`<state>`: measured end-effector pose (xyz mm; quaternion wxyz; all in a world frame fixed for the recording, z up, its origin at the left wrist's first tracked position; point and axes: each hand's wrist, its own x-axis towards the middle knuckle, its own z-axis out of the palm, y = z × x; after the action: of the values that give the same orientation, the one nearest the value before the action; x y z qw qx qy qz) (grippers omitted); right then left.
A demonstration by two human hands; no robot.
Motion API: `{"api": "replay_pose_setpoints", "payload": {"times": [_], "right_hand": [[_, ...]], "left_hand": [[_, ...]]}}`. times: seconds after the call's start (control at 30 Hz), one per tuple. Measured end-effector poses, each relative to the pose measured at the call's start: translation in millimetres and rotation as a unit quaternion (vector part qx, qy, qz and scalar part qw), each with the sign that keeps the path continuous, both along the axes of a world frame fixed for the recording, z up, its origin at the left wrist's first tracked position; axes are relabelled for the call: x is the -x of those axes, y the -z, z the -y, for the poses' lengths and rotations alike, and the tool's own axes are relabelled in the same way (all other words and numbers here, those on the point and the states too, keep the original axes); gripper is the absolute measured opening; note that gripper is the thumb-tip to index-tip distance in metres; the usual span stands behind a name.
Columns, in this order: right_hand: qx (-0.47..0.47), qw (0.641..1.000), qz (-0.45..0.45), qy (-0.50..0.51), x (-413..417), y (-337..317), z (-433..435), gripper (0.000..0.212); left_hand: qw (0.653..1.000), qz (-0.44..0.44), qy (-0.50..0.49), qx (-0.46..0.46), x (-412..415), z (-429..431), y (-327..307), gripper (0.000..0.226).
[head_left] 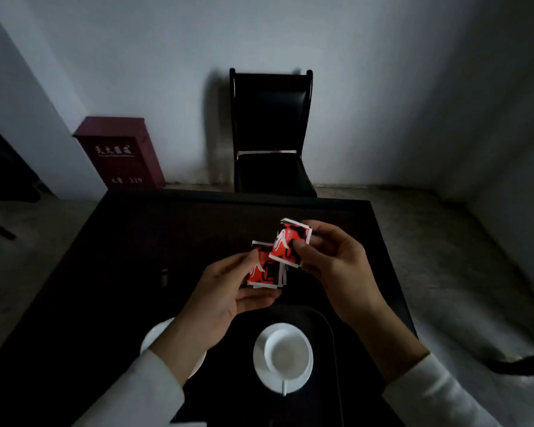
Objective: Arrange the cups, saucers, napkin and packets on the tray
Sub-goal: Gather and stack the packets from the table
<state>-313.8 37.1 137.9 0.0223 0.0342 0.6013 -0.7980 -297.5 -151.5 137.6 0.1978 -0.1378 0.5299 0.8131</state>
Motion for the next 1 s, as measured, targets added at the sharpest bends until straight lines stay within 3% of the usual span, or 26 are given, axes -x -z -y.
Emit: {"api": "replay_pose_setpoints", "payload": {"times": [0.17,0.27,0.47,0.7,0.83,0.93,1.0], "right_hand": [[-0.174,0.984,-0.04,0.024,-56,-18,33,0.042],[-0.241,0.967,-0.082,0.022,-87,-27,48,0.034],[-0.45,0.873,-0.187,0.028,-130,-44,75,0.019],[-0.565,0.788,-0.239,-0.05,-165,-64,77,0.048],[-0.619,0.739,-0.25,-0.091,-179,-78,76,0.054],[-0.612,0.735,-0.274,-0.104,-189,-89,72,0.049],[-0.576,0.766,-0.266,-0.106,-196,-95,65,0.049]], "left_hand": [[1.0,-0.002,0.03,0.003,-42,26,-21,0.031],[0.999,-0.001,0.047,0.01,-65,40,-29,0.03],[0.999,-0.018,0.041,-0.011,-100,62,-38,0.032],[0.999,-0.014,0.035,-0.015,-132,71,-48,0.027],[0.998,-0.035,0.055,0.003,-153,66,-58,0.026],[0.998,-0.029,0.062,-0.014,-171,64,-61,0.028],[0.996,-0.017,0.082,-0.037,-182,64,-60,0.033]]}}
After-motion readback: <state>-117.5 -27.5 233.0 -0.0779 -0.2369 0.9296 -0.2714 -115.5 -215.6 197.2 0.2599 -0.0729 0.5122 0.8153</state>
